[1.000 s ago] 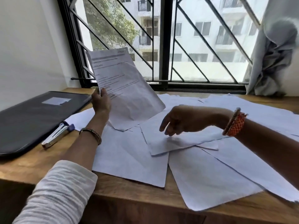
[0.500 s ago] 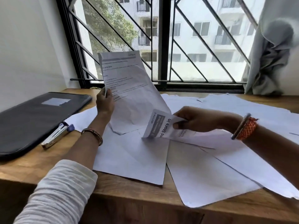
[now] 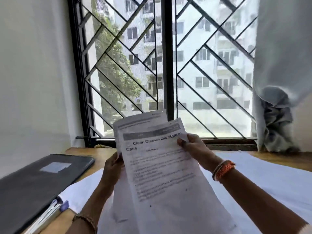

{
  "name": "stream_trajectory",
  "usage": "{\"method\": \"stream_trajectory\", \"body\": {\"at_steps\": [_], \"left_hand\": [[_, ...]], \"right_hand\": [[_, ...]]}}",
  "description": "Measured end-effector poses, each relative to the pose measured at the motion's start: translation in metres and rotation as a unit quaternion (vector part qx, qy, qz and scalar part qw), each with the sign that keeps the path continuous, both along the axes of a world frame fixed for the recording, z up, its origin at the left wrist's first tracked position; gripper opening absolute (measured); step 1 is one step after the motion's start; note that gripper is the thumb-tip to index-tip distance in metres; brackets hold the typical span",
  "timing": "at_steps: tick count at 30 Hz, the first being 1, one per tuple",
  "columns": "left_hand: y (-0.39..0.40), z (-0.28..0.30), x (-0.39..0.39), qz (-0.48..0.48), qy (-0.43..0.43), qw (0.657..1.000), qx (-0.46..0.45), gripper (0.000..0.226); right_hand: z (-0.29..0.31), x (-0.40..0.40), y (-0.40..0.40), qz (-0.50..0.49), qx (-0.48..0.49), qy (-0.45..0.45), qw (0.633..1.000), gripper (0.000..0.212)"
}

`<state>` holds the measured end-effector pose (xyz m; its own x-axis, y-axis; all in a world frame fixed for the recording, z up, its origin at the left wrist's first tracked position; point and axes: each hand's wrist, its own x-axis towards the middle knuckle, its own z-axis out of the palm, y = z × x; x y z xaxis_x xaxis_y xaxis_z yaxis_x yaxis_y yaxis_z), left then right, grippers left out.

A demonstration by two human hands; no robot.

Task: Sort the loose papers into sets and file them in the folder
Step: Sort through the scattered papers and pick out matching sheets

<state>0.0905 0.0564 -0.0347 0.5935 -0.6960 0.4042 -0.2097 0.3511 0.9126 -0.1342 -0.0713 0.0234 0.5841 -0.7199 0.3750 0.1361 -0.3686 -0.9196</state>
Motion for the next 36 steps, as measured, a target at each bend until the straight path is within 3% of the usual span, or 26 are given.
{"method": "stream_trajectory", "body": {"at_steps": [3, 8, 16, 24, 28, 31, 36], "left_hand": [[-0.002, -0.001, 0.002, -0.037, 0.058, 0.998, 0.007, 0.022], [-0.006, 0.000, 0.004, -0.030, 0.072, 0.996, 0.035, 0.022], [-0.004, 0.001, -0.004, -0.059, 0.111, 0.992, -0.009, 0.018], [-0.008, -0.001, -0.006, -0.073, 0.075, 0.994, -0.026, 0.020], [-0.007, -0.003, -0.012, -0.109, 0.070, 0.992, -0.011, 0.048], [-0.006, 0.000, -0.018, -0.099, 0.063, 0.993, 0.000, 0.021], [-0.004, 0.000, -0.018, -0.076, 0.069, 0.995, -0.014, 0.012]], "right_hand": [[-0.012, 0.002, -0.004, -0.022, 0.022, -0.011, 0.999, 0.018], [-0.014, -0.010, -0.007, -0.012, 0.064, -0.015, 0.998, 0.010], [-0.015, -0.016, -0.006, -0.032, 0.117, -0.011, 0.993, 0.006], [-0.014, -0.018, -0.008, -0.036, 0.125, -0.031, 0.991, 0.005], [-0.017, -0.019, -0.010, -0.033, 0.117, -0.035, 0.992, 0.007], [-0.022, -0.016, -0.011, -0.039, 0.052, -0.020, 0.998, 0.007], [-0.023, -0.019, -0.013, -0.006, 0.032, 0.017, 0.999, 0.018]]}}
